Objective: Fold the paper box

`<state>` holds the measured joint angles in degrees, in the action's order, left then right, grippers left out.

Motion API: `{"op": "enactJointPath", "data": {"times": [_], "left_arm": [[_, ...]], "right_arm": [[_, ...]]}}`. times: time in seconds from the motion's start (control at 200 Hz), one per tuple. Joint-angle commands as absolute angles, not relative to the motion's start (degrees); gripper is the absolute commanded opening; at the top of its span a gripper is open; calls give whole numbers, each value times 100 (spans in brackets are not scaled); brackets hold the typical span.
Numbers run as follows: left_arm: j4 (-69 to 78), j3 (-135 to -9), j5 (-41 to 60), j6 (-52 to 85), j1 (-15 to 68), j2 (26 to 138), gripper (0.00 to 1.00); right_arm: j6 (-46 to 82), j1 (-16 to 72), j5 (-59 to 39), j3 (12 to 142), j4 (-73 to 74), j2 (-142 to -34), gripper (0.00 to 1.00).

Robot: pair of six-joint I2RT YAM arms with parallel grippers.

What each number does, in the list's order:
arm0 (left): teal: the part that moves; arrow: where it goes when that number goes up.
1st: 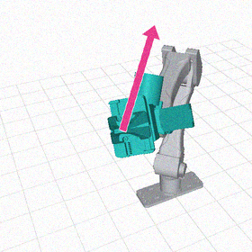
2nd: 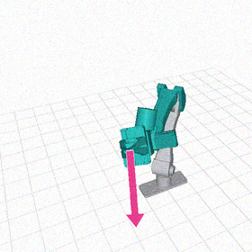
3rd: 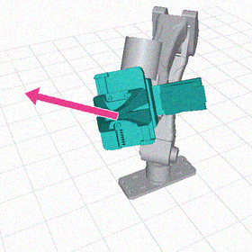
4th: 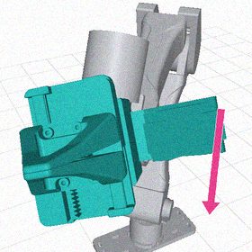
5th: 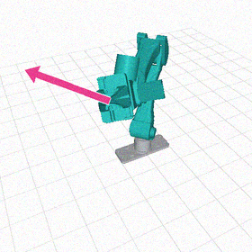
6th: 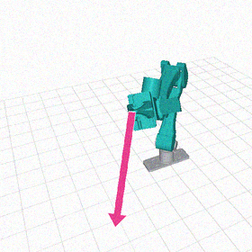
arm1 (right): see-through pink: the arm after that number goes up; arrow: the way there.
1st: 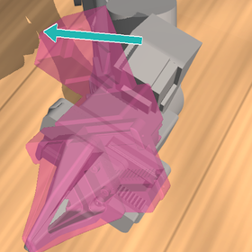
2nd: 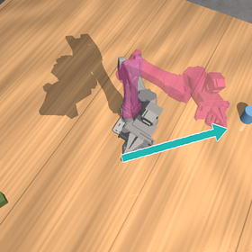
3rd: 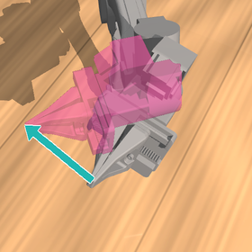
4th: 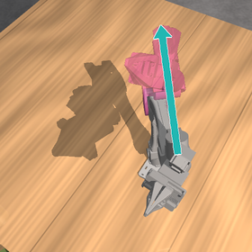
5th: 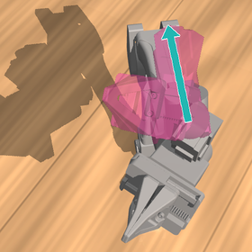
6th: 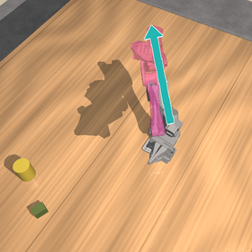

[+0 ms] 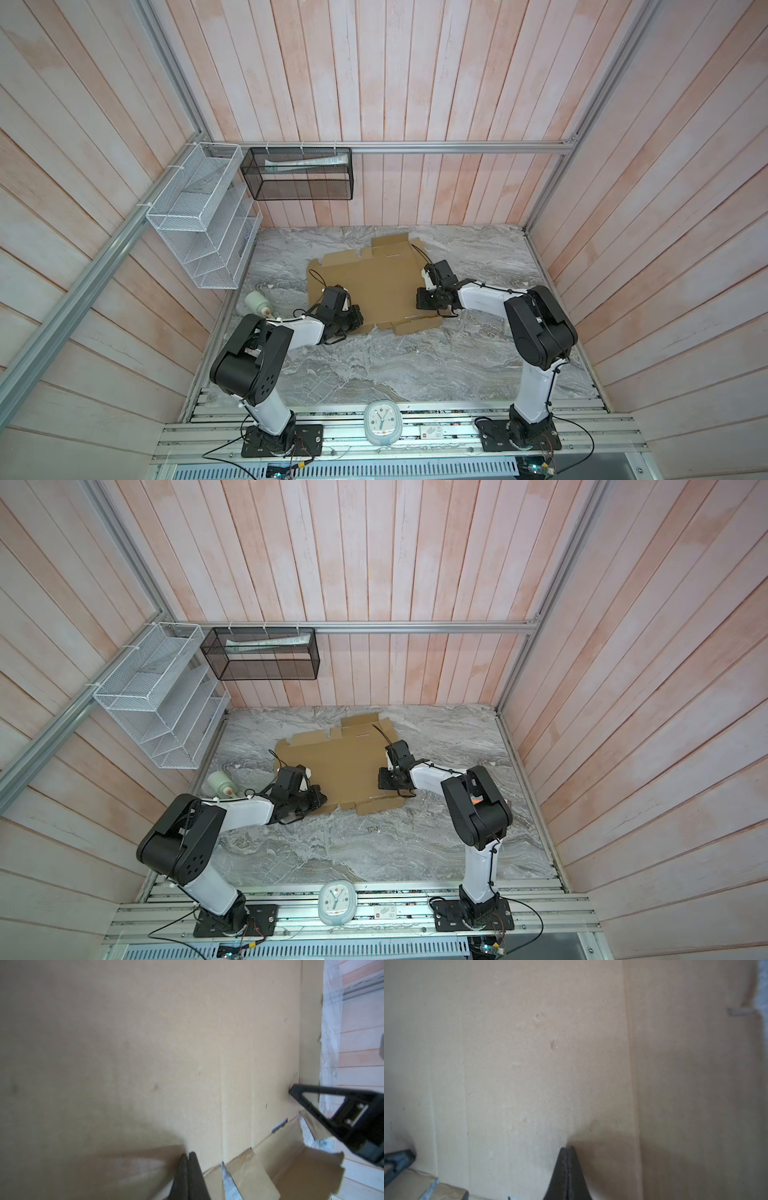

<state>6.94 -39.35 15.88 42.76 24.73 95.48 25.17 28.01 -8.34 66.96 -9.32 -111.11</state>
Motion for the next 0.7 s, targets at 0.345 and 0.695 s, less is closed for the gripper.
{"op": "enactJointPath", "data": {"times": [0.345,0.695], "left_arm": [[873,-4483,1216,4947,3577,9635,0],[88,-4489,1201,4186,2540,8763,0]], "right_arm": [[2089,2690,-466,7814,-1494,-11561,2],[2700,3666,40,7034,-1356,-10442,4]]}}
